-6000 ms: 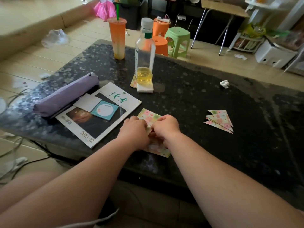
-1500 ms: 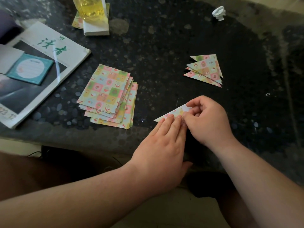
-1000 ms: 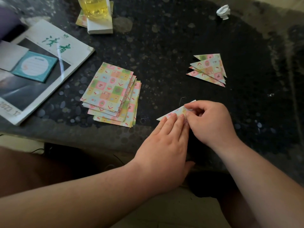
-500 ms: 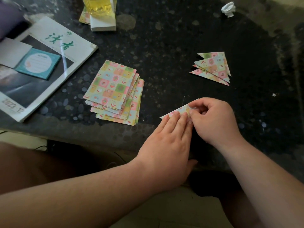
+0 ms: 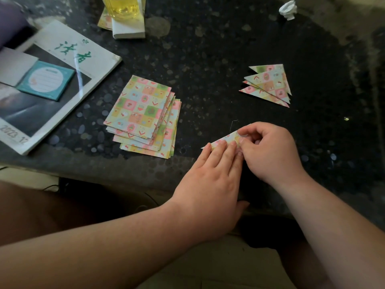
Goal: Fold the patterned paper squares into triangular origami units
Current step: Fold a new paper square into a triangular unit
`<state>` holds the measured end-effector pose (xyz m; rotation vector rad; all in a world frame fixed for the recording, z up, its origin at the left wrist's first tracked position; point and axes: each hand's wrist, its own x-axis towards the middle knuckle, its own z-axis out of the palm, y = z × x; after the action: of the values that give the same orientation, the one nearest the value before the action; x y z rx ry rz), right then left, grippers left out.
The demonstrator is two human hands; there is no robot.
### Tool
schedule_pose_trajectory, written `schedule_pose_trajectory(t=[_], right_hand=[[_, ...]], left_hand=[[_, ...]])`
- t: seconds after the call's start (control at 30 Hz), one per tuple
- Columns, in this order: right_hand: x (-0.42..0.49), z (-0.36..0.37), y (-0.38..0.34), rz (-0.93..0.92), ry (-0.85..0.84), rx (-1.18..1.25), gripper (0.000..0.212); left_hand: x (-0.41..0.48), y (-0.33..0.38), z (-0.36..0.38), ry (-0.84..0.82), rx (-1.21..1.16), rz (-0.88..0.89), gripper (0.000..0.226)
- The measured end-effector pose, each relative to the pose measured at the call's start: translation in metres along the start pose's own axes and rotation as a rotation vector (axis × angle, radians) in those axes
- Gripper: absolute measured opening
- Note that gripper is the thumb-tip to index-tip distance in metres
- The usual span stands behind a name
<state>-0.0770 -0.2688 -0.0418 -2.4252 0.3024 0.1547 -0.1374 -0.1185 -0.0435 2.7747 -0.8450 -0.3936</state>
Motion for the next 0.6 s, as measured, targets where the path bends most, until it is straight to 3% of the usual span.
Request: schedule_pose_trajectory(t=[0.6], right_hand=[[0.0001, 0.0, -0.0011, 0.001, -0.007, -0.006, 0.018]], left_hand=[[0.0, -0.0009, -0.0011, -0.011, -0.011, 0.007, 0.089]])
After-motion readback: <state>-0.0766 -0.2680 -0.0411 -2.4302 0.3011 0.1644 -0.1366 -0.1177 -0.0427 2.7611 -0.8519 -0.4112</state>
